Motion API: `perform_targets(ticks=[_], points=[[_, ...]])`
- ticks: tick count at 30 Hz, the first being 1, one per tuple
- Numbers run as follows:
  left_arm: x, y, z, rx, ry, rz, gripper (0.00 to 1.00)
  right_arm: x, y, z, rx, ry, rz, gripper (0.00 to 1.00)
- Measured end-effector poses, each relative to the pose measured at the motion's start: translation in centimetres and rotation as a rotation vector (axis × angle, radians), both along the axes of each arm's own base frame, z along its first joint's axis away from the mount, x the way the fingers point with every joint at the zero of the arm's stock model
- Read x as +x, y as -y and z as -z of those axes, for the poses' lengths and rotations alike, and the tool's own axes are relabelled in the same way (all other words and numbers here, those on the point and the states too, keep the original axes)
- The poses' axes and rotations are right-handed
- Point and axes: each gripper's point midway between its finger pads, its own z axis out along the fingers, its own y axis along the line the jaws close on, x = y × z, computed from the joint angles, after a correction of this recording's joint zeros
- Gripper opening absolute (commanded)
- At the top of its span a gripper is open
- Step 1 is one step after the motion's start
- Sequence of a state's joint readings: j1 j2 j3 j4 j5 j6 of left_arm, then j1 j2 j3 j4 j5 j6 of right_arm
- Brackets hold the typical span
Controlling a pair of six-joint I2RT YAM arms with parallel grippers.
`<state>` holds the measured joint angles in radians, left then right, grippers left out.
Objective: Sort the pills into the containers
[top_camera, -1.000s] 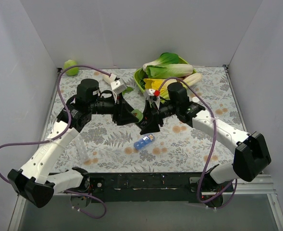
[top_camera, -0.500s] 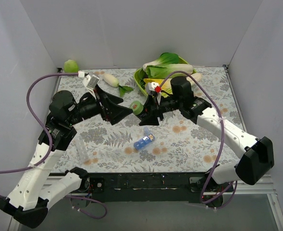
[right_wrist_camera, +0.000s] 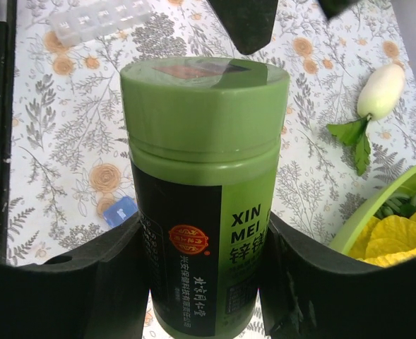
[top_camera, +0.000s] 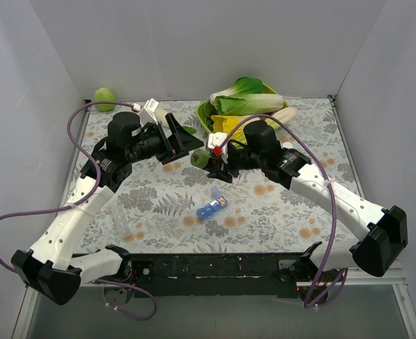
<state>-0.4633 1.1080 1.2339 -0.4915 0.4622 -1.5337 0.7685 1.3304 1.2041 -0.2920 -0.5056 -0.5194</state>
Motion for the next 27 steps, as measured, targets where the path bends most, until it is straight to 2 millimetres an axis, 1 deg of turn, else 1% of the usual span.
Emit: perform_targets(ticks=[4, 6, 7, 10, 13, 14, 17, 18, 19, 21, 24, 27], points=[[0.7, 0.2, 0.4, 0.025, -0.036, -0.01, 0.75, 0.6, 0.2, 0.1, -0.015, 0.024, 0.023, 0.01], [0.6, 0.4, 0.9, 0.037, -0.053, -0.006, 0.73, 0.8, 0.4, 0.2, -0.02, 0.03, 0.034, 0.01], [0.6, 0.4, 1.1, 0.045, -0.06, -0.002, 0.7, 0.9, 0.4, 0.2, -0.022, 0.032, 0.038, 0.01], [0.4, 0.6, 1.7, 0.065, -0.078, 0.011, 0.69, 1.0, 0.5, 0.2, -0.026, 0.036, 0.048, 0.01], [0.3, 1.0, 2.5, 0.086, -0.095, 0.032, 0.62, 1.1, 0.6, 0.3, -0.03, 0.035, 0.051, 0.01], [0.3, 1.1, 2.6, 0.089, -0.099, 0.037, 0.53, 1.1, 0.6, 0.3, -0.031, 0.034, 0.051, 0.01], [0.1, 1.5, 3.1, 0.099, -0.101, 0.068, 0.41, 1.0, 0.7, 0.6, -0.038, 0.028, 0.054, 0.01], [0.0, 1.6, 3.2, 0.105, -0.096, 0.079, 0.3, 1.0, 0.7, 0.7, -0.044, 0.022, 0.054, 0.01], [-0.1, 1.6, 3.3, 0.11, -0.089, 0.092, 0.25, 0.9, 0.7, 0.9, -0.047, 0.018, 0.053, 0.01], [-0.3, 1.7, 3.4, 0.125, -0.064, 0.123, 0.18, 0.7, 0.7, 1.0, -0.048, 0.007, 0.047, 0.01], [-0.9, 1.7, 3.5, 0.167, 0.024, 0.204, 0.17, -0.1, 0.6, 1.2, -0.042, -0.033, 0.02, 0.01], [-2.2, 1.6, 3.4, 0.216, 0.194, 0.344, 0.18, -1.7, 0.4, 1.4, -0.007, -0.131, -0.039, 0.01]])
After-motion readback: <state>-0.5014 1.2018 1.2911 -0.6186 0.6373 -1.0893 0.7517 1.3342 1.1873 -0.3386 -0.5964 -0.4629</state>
